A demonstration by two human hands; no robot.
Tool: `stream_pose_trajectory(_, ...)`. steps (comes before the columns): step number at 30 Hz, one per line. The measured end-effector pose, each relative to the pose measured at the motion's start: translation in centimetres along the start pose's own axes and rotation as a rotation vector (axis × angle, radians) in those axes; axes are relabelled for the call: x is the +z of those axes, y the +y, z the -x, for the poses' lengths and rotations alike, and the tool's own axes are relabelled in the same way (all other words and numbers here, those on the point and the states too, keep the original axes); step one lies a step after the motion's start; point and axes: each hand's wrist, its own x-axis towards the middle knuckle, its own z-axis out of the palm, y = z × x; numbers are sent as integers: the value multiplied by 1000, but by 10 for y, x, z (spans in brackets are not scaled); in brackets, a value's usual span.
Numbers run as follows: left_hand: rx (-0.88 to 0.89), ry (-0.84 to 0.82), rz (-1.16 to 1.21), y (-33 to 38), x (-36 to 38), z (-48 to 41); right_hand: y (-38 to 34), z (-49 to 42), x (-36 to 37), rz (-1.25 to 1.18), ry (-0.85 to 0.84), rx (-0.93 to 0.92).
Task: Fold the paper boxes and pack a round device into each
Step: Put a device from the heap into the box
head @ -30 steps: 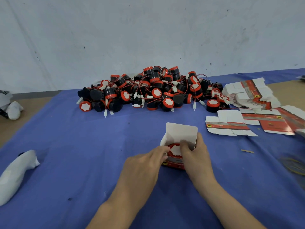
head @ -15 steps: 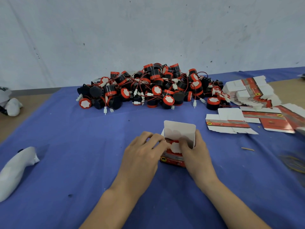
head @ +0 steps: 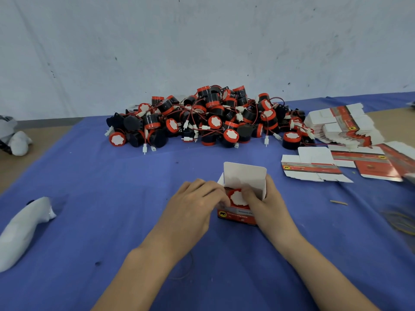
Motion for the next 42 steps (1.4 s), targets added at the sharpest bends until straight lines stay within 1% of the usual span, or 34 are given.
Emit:
stream_pose_trajectory(6, 14, 50, -44, -2, 2, 3, -4, 0, -3, -30, -81, 7)
stream_pose_trajectory(10, -6, 157, -79, 2, 2, 3, -4, 2, -3, -29, -124, 11)
stream_pose_trajectory(12, -69, 244, 8, 9, 1, 0, -3, 2, -2, -23, -123, 13)
stream_pose_trajectory(14, -209, 314, 229, 17, -2, -3, -3, 2, -1, -12, -111, 16)
stream_pose_trajectory(16, -315, 352, 442, 25, -4, -7, -2, 2, -1, 4, -101, 17)
stream_pose_trajectory(18, -348, 365, 521, 29, -5, -11, -1, 1, 0, 14, -98, 14)
stream_pose_trajectory(19, -329, 345, 510, 30, -6, -12, -1, 1, 1, 16, -92, 11)
stream_pose_trajectory(20, -286, 314, 441, 28, -7, -11, -1, 1, 1, 16, -80, 8)
stream_pose_trajectory(21, -216, 263, 328, 25, -8, -11, -1, 1, 1, 12, -64, 9)
stream_pose_trajectory(23, -65, 158, 16, 16, -10, -9, -1, 0, 2, -8, -33, 25)
stream_pose_trajectory(25, -30, 76, -120, 12, -14, -8, -1, 0, 4, -14, -8, 43)
stream_pose_trajectory(30, -35, 17, -259, 25, -19, -12, -2, 3, 9, -80, 25, 69)
stream_pose_trajectory(35, -162, -154, -306, 32, -15, -12, -2, 4, 9, -95, 19, 77)
stream_pose_trajectory(40, -162, -236, -362, 35, -13, -11, -4, 5, 10, -48, 49, 32)
stream_pose_trajectory(42, -169, -240, -348, 34, -13, -11, -5, 5, 10, -49, 59, 33)
